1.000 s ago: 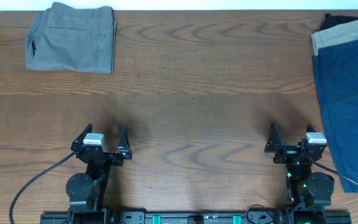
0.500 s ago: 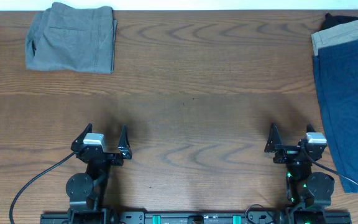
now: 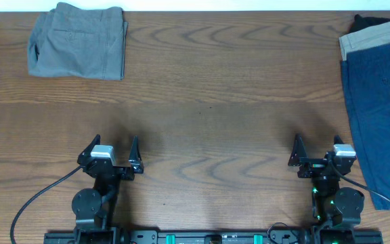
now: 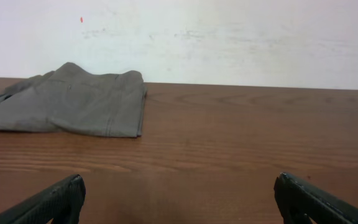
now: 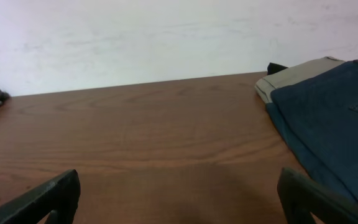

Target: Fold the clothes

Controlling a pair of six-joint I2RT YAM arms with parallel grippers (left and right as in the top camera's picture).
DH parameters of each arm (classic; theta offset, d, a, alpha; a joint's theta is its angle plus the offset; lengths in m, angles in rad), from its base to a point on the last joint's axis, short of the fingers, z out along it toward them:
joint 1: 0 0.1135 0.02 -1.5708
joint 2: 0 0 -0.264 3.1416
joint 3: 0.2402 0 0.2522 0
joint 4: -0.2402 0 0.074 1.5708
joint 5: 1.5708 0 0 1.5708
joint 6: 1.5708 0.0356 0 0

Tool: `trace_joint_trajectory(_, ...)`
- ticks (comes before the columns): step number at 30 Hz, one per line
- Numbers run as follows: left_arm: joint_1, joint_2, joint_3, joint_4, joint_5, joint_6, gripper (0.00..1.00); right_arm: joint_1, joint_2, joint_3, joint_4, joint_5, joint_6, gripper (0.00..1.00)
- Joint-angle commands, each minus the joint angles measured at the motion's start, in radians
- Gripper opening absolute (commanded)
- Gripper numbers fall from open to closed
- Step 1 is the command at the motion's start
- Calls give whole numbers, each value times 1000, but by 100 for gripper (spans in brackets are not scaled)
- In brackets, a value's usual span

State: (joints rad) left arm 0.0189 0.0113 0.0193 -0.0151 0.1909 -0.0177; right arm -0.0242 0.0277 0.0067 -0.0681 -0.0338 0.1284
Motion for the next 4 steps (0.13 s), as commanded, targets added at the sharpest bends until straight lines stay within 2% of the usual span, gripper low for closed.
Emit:
trace_joint_trajectory(1,-2,-4,-15,-36,10,17,98,-7,-9,-1,-3,-8,5,99)
trace_joint_trajectory(4,-2,-4,-15,-36,10,17,98,-7,-9,-1,-3,-8,5,99)
